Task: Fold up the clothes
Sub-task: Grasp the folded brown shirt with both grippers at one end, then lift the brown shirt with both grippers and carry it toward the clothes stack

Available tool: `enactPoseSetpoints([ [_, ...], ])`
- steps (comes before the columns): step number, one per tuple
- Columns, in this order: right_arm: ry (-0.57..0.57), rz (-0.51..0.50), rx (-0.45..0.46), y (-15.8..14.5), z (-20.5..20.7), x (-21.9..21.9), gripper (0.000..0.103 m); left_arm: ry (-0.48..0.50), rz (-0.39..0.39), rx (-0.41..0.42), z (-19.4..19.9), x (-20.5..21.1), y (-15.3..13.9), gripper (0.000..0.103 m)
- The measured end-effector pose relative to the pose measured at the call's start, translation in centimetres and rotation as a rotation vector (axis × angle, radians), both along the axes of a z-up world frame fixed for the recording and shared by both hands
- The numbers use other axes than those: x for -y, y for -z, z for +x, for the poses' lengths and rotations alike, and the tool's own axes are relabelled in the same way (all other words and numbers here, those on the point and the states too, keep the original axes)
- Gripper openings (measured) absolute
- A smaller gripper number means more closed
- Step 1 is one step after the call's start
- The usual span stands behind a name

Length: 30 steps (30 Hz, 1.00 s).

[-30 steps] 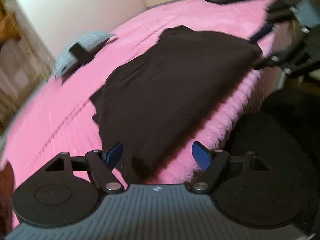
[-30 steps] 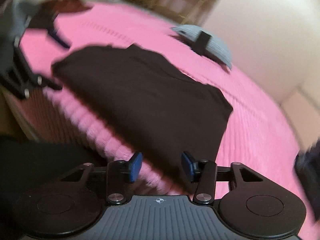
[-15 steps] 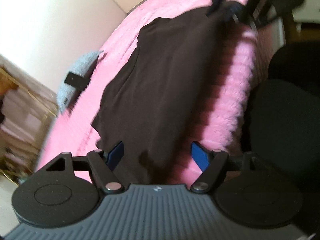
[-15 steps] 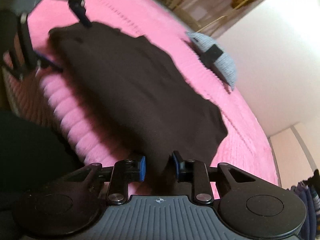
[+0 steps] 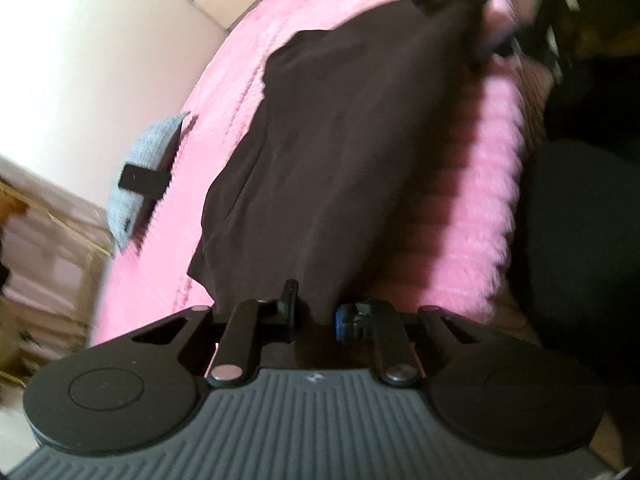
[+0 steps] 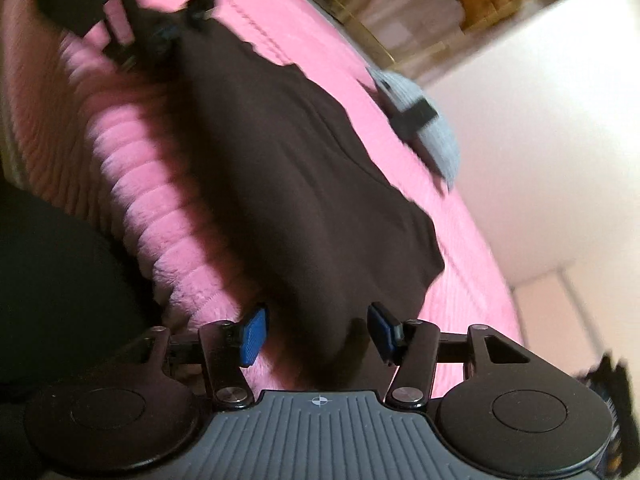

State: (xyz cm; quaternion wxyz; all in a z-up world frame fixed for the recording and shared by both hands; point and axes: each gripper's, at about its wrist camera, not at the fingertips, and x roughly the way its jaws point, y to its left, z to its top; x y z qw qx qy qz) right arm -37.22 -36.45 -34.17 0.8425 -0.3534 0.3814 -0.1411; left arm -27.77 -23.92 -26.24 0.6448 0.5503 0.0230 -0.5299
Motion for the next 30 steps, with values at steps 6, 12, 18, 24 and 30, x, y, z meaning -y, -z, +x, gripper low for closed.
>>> enactPoseSetpoints([
  [6,-0.056,-0.064,-0.019,1.1,1.1,1.6,0.039,-0.02,0.019,-0.087,1.1,0.5,-1.4,0.015],
  [12,-0.162,0.031,-0.049,0.0,1.1,4.4,0.023,-0.007,0.118,-0.119,1.4,1.5,-0.9,0.014],
  [18,-0.252,0.149,-0.146,-3.0,1.7,6.2,0.018,0.017,0.242,-0.171,2.6,2.9,-3.8,0.012],
  [24,-0.224,0.201,-0.233,-13.2,3.3,7.3,0.017,0.058,0.298,-0.171,2.9,4.2,-12.6,0.011],
  [30,-0.177,0.231,-0.291,-25.5,1.7,8.1,0.017,0.117,0.296,-0.184,3.1,6.4,-24.1,0.011],
])
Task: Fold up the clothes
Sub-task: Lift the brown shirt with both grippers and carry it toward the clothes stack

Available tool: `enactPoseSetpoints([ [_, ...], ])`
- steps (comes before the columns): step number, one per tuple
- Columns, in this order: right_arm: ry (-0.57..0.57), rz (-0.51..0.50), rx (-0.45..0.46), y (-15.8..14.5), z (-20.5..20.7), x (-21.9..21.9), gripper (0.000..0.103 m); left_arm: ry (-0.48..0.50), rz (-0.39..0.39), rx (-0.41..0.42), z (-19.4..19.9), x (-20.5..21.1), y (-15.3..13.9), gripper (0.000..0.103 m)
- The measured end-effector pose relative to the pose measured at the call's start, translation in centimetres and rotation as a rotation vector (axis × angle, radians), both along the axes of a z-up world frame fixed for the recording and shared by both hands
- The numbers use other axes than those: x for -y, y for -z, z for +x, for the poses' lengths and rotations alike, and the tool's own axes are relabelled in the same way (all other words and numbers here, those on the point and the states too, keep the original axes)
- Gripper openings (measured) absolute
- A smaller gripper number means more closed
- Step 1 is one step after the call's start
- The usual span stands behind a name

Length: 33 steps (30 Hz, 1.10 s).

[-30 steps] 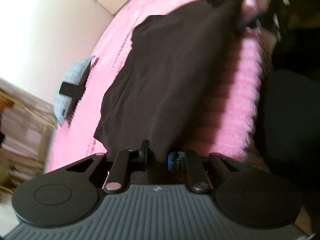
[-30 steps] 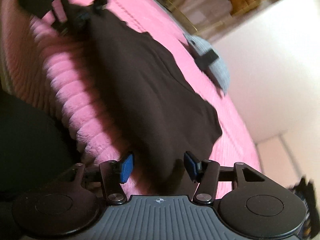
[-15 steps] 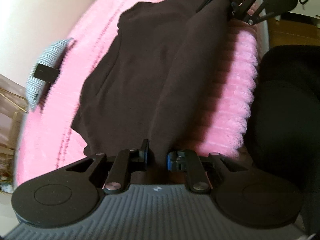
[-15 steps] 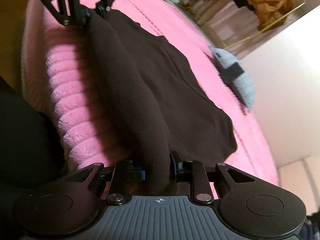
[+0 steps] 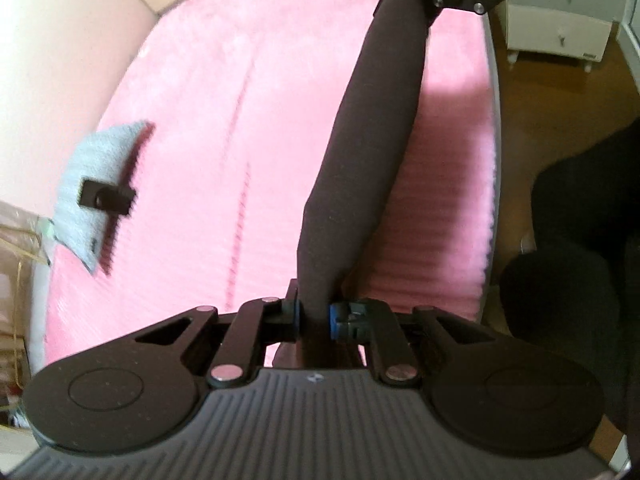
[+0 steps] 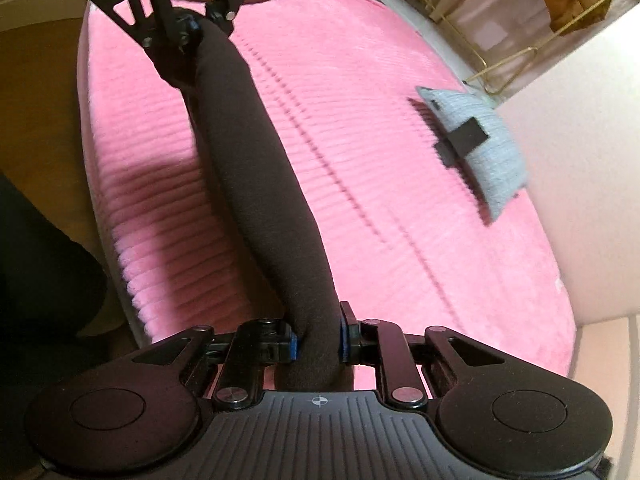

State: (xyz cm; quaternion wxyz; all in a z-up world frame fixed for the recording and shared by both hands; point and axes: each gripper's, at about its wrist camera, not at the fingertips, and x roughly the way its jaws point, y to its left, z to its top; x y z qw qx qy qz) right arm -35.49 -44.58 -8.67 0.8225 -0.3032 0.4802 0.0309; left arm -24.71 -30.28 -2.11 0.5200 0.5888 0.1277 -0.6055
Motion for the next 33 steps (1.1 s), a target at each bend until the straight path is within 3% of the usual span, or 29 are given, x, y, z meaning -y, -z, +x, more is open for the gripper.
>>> enactPoseSetpoints([
  [4,0.077,-0.004,-0.002,-5.9,-1.3,0.9,0.016,0.047,-0.038,-0.012,-0.6,1.8,-5.3,0.011],
  [11,0.237,-0.071,0.026,-11.1,-3.4,2.8,0.016,0.201,-0.105,-0.008,-2.1,5.6,-9.5,0.011],
  [19,0.418,-0.128,0.05,-14.2,-7.3,4.4,0.016,0.372,-0.16,-0.004,-4.9,10.3,-11.8,0.011],
  [25,0.508,-0.126,0.051,-15.6,-12.9,6.8,0.017,0.474,-0.157,-0.003,-10.0,14.0,-12.2,0.011],
  [33,0.529,-0.116,0.051,-16.8,-21.2,12.2,0.017,0.473,-0.154,-0.019,-18.7,20.2,-12.8,0.011],
])
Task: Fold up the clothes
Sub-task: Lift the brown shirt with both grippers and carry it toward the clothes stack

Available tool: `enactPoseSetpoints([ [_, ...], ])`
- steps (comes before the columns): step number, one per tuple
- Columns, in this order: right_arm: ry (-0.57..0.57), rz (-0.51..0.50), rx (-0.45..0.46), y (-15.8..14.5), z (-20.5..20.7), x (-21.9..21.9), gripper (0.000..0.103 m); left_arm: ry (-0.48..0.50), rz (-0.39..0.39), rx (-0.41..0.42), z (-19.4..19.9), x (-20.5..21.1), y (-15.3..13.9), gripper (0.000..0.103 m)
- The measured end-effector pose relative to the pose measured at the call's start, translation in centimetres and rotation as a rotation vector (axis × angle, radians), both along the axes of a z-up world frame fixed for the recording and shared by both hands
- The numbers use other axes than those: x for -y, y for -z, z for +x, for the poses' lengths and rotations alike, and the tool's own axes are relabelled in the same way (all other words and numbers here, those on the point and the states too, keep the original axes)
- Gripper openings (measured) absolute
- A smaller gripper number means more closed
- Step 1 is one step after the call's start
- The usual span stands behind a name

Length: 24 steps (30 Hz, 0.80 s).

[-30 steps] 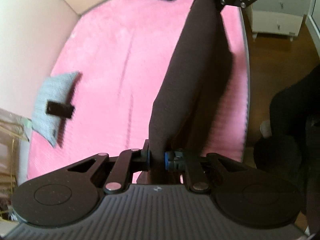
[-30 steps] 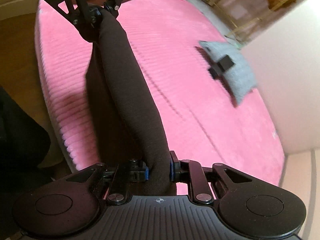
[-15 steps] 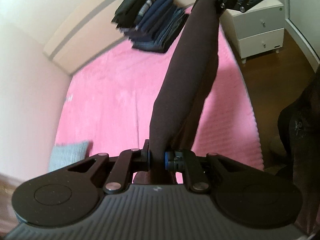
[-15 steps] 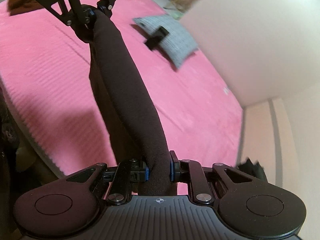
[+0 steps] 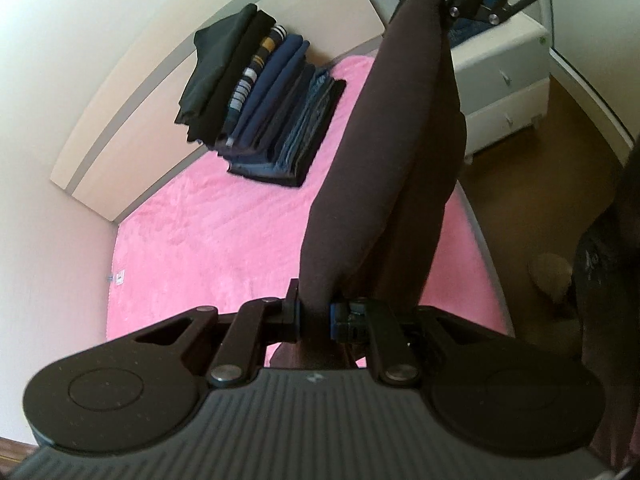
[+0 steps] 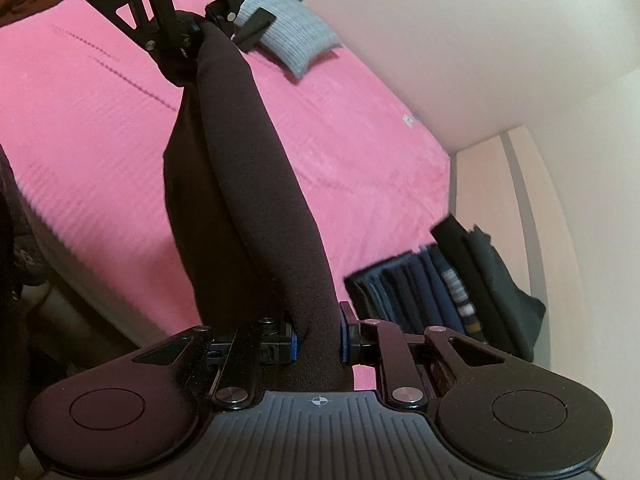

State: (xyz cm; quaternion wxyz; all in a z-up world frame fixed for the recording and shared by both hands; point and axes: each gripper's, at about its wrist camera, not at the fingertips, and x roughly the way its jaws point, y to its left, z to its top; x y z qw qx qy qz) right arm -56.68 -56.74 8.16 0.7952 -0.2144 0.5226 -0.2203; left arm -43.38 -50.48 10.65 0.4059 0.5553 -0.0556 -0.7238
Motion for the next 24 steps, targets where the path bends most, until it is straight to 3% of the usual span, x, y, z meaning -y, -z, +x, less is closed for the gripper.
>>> enactPoseSetpoints([
  [3,-0.01,-0.005,-0.001,-0.4,-2.5,2.2,0.017,-0.013,0.002,-0.012,-2.3,2.4,-0.3,0.011],
  [9,-0.01,0.0,-0.002,-0.1,-3.8,5.0,0.017,-0.022,0.006,-0.009,-4.1,5.8,-0.2,0.011],
  [18,0.034,0.004,0.006,-0.6,-1.8,6.6,0.017,0.031,-0.013,-0.009,-1.0,10.3,-0.1,0.011],
  [24,0.066,-0.043,0.047,-3.6,-0.7,10.7,0.017,0.068,-0.107,-0.004,0.4,15.6,-3.6,0.011],
])
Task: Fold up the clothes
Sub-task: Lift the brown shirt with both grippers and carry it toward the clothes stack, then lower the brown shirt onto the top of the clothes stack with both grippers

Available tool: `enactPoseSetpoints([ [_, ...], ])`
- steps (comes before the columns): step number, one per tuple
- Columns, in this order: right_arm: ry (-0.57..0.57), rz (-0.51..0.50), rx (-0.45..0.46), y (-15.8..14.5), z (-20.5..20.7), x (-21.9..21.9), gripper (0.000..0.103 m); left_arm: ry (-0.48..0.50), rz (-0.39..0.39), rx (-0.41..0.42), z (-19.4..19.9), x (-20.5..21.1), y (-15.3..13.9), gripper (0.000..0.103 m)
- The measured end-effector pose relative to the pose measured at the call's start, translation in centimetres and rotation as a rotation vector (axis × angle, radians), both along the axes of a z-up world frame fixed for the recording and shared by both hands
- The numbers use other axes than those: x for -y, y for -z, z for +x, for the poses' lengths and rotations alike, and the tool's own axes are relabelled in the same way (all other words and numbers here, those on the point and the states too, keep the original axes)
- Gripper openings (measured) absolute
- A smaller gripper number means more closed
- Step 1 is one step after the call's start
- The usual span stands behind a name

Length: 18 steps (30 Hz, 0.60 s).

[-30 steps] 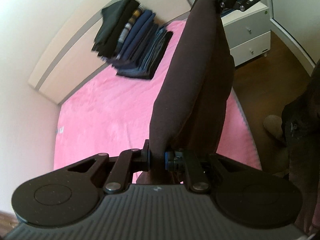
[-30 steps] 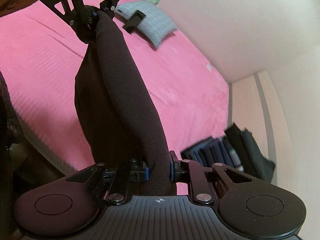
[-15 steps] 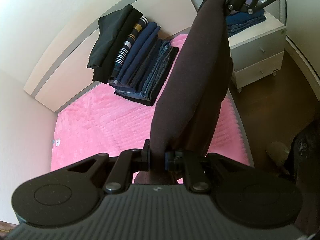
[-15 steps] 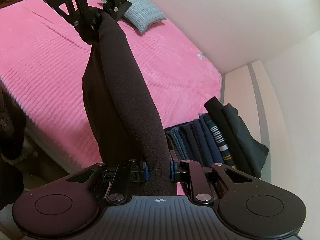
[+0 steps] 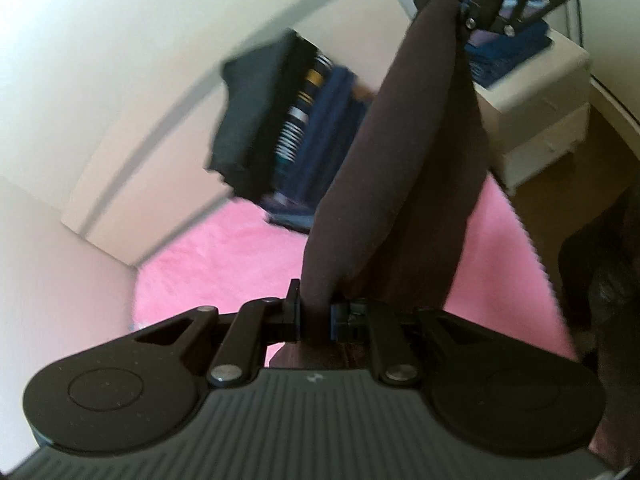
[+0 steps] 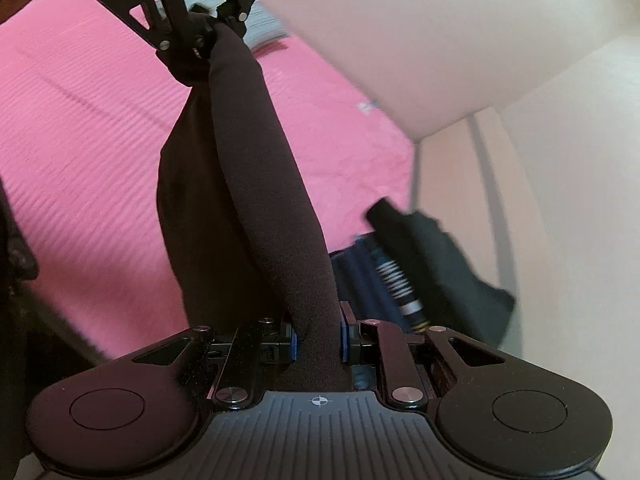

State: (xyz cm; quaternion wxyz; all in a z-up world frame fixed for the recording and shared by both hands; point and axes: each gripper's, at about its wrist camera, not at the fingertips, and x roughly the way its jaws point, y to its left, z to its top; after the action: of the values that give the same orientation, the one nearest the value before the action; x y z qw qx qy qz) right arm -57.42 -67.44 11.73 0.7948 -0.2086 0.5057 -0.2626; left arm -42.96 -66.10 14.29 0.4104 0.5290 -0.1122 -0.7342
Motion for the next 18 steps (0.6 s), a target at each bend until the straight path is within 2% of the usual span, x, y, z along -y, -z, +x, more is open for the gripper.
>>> enactPoseSetpoints([
  [5,0.013,-0.114,0.052,-5.2,-1.4,7.0,0.017,0.008,-0.134,-0.027,-1.5,8.3,-5.3,0.011],
  [12,-0.014,-0.338,0.081,-11.0,-4.6,25.4,0.017,-0.04,-0.305,-0.024,-7.3,25.7,-11.4,0.011],
  [15,-0.036,-0.45,0.104,-12.9,-5.8,31.6,0.017,-0.086,-0.387,-0.027,-9.5,32.1,-13.9,0.011],
  [17,-0.048,-0.511,0.125,-13.5,-6.6,35.0,0.017,-0.097,-0.42,-0.037,-10.6,34.8,-13.8,0.011],
  [18,-0.061,-0.517,0.13,-12.5,-7.2,36.0,0.017,-0.098,-0.408,-0.038,-11.0,35.8,-12.4,0.011],
])
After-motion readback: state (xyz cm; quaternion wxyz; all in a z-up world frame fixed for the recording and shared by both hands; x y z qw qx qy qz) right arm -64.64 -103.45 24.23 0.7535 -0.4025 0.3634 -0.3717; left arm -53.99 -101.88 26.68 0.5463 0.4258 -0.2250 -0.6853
